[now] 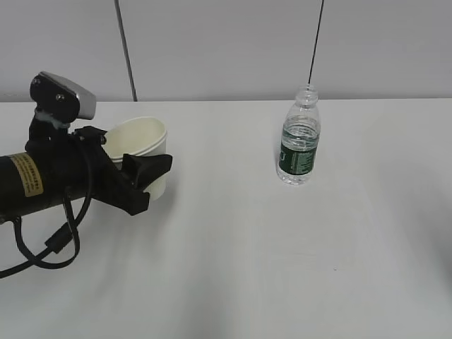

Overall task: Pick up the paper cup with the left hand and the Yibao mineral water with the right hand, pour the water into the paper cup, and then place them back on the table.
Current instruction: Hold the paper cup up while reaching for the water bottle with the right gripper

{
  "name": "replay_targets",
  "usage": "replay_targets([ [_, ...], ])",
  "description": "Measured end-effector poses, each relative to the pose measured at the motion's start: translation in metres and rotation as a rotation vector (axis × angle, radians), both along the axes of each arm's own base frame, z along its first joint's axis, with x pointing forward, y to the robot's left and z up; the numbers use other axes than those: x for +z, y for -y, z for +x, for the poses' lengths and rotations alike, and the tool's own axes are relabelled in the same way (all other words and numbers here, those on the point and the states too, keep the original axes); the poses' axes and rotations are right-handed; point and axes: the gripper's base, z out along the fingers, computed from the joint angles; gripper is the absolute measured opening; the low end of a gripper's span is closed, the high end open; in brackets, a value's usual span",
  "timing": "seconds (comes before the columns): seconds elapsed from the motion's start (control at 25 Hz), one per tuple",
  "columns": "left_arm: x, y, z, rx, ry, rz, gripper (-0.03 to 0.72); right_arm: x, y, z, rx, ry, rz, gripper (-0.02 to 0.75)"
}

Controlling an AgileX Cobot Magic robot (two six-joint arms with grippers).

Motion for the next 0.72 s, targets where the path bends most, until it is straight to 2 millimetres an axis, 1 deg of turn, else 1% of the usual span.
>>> replay_targets([
  [0.16, -0.001, 0.0, -0.001, 0.001, -0.009, -0.003, 0.394, -0.029, 0.002, 0.019, -0.014, 0.073, -0.009, 0.585],
  [0.2, -0.001, 0.0, -0.001, 0.002, -0.01, -0.004, 0.394, -0.029, 0.002, 0.019, -0.014, 0.073, -0.009, 0.585],
  [0.24, -0.001, 0.0, -0.001, 0.003, -0.013, -0.007, 0.394, -0.041, 0.003, 0.029, -0.007, 0.07, -0.026, 0.585],
  [0.32, -0.001, 0.0, -0.001, 0.005, -0.016, -0.01, 0.394, -0.053, 0.001, 0.042, 0.024, 0.037, -0.042, 0.585],
  [0.4, -0.001, 0.0, -0.001, 0.007, -0.02, -0.014, 0.394, -0.061, -0.003, 0.054, 0.077, 0.04, -0.053, 0.585],
  [0.56, -0.001, 0.0, -0.001, 0.011, -0.029, -0.024, 0.395, -0.081, -0.009, 0.08, 0.167, -0.025, -0.051, 0.585],
  [0.6, -0.001, 0.0, -0.001, 0.012, -0.03, -0.025, 0.395, -0.083, -0.011, 0.087, 0.186, -0.033, -0.049, 0.585],
  [0.72, -0.001, 0.0, -0.001, 0.013, -0.032, -0.027, 0.395, -0.092, -0.024, 0.105, 0.252, -0.073, -0.041, 0.585],
])
